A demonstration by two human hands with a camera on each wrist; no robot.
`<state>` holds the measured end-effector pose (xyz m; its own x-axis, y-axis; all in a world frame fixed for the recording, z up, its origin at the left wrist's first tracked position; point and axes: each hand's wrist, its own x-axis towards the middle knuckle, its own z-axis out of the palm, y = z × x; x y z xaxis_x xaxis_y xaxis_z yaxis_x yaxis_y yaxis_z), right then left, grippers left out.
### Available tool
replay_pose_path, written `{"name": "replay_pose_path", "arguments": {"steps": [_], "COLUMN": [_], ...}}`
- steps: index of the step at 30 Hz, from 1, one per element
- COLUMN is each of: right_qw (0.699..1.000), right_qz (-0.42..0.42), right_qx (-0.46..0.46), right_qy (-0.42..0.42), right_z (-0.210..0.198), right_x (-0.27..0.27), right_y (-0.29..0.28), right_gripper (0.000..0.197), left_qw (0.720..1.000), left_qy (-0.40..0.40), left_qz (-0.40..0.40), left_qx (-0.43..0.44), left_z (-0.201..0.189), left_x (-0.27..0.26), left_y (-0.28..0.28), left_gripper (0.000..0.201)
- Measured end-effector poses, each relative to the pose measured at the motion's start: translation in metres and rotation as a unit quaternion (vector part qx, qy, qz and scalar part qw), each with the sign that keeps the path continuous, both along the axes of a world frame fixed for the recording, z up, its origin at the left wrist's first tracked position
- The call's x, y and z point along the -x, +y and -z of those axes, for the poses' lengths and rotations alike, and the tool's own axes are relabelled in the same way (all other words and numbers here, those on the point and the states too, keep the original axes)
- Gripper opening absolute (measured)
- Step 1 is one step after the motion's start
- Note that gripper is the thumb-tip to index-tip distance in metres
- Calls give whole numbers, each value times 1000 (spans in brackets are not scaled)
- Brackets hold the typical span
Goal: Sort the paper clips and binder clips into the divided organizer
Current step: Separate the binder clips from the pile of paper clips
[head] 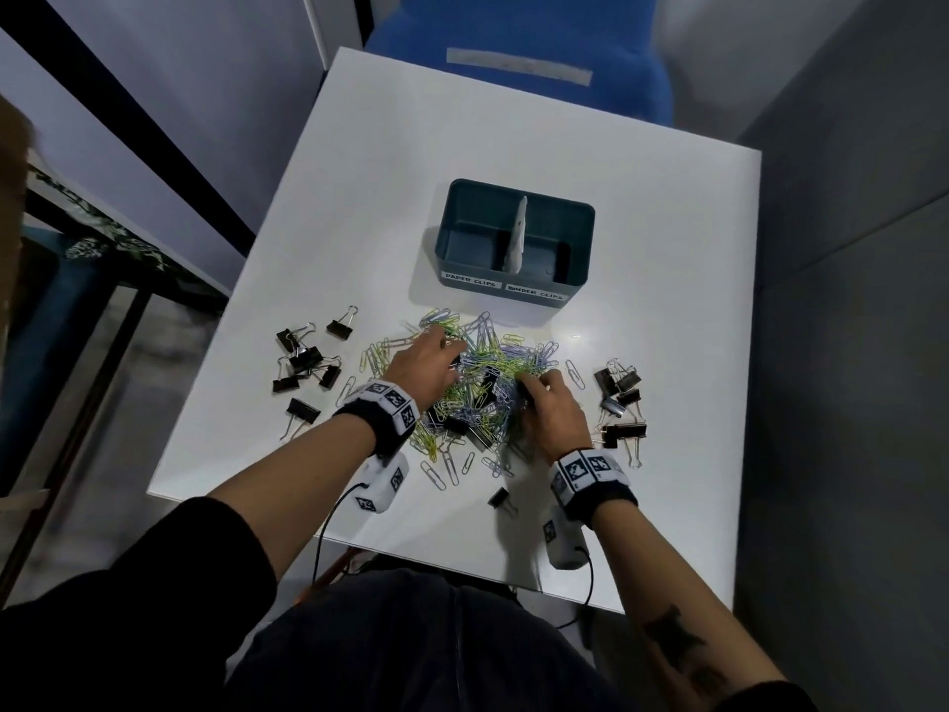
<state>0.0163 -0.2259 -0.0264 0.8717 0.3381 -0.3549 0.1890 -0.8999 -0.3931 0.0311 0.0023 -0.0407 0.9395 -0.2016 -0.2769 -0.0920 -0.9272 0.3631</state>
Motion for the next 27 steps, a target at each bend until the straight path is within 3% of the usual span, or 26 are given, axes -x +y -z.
{"name": "replay_pose_path", "arguments": {"steps": [9,15,20,25,27], "right_qw": [996,969,958,930,925], "right_qz": [73,179,196,269,286], "right_qx": [-54,-170,-205,-241,-242], "right_qy": [-10,-13,-48,-75,-54], "right_z": [3,2,-16,-23,-29], "right_x": [2,5,6,0,-4], "right_y": [1,-11,-40,-80,-90], "right_gripper": [29,25,27,29,30], "left_qw": [994,976,982,986,988], "left_qy": [11,-4,28,24,34], "left_qz": [-83,-161,-166,-163,-153], "left_qx": [66,149,86,26,7], "left_z": [0,2,-2,-6,-4], "left_x": [3,5,8,9,9], "left_y": [-14,0,16,12,5], "left_gripper": [19,20,30,27,40]}}
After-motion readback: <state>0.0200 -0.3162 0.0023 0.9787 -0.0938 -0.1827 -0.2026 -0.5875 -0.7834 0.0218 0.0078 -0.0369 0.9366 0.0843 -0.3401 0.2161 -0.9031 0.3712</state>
